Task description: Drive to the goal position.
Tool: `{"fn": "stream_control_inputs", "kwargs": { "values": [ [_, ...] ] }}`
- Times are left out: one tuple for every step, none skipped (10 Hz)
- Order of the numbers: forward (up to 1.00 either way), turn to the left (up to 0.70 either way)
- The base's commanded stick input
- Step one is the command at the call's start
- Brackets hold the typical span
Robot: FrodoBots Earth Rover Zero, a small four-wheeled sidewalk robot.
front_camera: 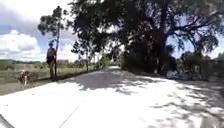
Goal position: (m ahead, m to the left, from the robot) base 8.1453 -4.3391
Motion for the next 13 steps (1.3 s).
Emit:
{"fn": "stream_control_inputs", "kwargs": {
  "values": [
    [0.70,0.00],
    [0.70,0.00],
    [0.70,0.00],
    [0.70,0.00],
    [0.70,0.00],
    [0.70,0.00],
    [0.70,0.00],
    [0.70,0.00],
    [0.70,0.00],
    [0.70,0.00],
    [0.70,0.00],
    [0.70,0.00],
    [0.70,0.00]
  ]
}}
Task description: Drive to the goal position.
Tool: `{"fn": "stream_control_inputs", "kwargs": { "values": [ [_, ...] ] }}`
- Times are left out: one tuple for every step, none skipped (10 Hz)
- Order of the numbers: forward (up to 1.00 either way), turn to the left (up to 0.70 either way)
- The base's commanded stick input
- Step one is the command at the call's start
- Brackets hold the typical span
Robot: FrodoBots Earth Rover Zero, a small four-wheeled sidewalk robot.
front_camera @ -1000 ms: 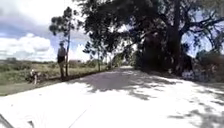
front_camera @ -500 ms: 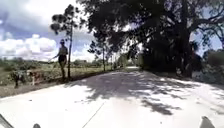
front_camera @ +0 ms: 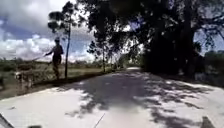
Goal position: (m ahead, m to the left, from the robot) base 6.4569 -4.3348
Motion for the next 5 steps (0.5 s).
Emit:
{"fn": "stream_control_inputs", "kwargs": {
  "values": [
    [0.70,0.00],
    [0.70,0.00],
    [0.70,-0.07],
    [0.70,-0.24],
    [0.70,-0.35]
  ]
}}
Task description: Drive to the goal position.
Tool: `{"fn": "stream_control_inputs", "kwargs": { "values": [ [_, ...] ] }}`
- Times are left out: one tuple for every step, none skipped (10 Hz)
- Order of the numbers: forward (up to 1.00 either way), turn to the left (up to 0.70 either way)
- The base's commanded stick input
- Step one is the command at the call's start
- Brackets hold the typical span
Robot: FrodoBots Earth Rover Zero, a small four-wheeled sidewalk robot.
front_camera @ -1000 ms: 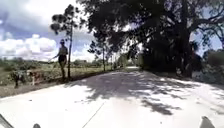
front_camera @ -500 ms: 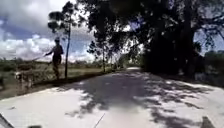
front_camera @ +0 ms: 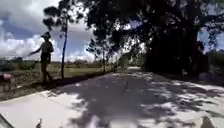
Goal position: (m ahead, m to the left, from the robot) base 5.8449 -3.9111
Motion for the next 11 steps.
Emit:
{"fn": "stream_control_inputs", "kwargs": {
  "values": [
    [0.70,-0.35],
    [0.70,-0.35],
    [0.70,-0.33],
    [0.70,-0.10],
    [0.70,0.00],
    [0.70,0.00],
    [0.70,0.00],
    [0.70,0.00],
    [0.70,0.00],
    [0.70,0.00],
    [0.70,0.00]
  ]
}}
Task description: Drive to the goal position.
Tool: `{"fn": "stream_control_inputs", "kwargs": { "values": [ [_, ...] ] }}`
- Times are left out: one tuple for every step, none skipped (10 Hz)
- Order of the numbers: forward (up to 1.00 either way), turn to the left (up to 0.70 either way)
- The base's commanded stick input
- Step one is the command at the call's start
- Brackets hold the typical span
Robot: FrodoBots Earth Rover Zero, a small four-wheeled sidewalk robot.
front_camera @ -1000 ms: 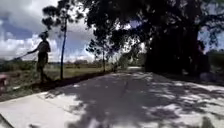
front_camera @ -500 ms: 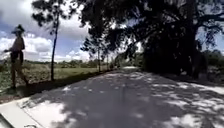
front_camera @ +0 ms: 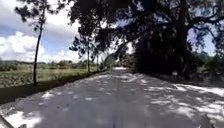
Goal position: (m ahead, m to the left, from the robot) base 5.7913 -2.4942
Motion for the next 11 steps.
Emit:
{"fn": "stream_control_inputs", "kwargs": {
  "values": [
    [0.70,0.00],
    [0.70,0.00],
    [0.70,0.00],
    [0.70,0.00],
    [0.70,0.00],
    [0.70,0.00],
    [0.70,-0.31],
    [0.70,-0.35],
    [0.70,-0.35],
    [0.70,-0.24],
    [0.70,0.00]
  ]
}}
